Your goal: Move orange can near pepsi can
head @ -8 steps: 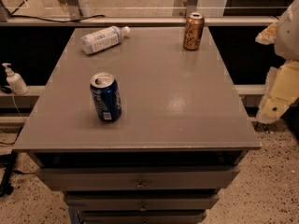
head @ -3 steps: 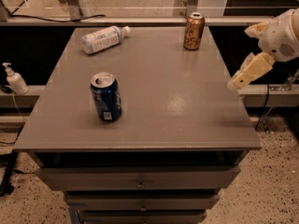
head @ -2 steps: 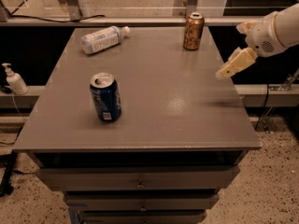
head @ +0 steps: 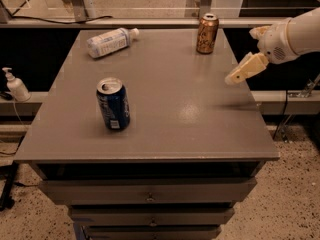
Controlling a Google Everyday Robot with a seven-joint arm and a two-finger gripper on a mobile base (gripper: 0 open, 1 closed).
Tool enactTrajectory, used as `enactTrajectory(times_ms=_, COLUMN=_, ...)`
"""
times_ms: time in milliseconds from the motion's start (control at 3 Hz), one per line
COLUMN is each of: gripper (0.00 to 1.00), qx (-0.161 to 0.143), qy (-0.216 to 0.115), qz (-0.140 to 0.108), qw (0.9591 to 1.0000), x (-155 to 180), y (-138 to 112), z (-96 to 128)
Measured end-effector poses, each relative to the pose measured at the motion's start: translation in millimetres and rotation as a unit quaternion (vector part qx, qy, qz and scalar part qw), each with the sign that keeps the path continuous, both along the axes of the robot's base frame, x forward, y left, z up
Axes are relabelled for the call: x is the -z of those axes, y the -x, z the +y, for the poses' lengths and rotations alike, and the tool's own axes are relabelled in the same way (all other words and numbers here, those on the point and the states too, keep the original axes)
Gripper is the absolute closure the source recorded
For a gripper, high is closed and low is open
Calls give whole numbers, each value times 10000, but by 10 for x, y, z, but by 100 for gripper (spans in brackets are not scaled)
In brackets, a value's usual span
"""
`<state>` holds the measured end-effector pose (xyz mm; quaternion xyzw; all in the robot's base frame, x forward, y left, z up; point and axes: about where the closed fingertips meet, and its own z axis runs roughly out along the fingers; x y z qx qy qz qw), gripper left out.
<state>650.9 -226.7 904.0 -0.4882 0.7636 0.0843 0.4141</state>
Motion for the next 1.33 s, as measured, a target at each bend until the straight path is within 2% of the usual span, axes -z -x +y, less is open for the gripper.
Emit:
enactTrajectory(times_ms=333, gripper=0, qx=206, qy=-563, qz=-104, qw=9981, x=168, y=-362, z=38)
enactTrajectory(times_ms=667, gripper=0, qx=460, qy=-1174, qz=-291, qw=9916, x=270, y=-813, z=7)
enactTrajectory(times_ms=1000, gripper=0, qx=686, qy=-1743, qz=-598, qw=9805, x=280, y=-1241, z=-14)
enactTrajectory(times_ms=1333, gripper=0, qx=736, qy=-2162, qz=-897, qw=9694, x=251, y=-1638, z=116)
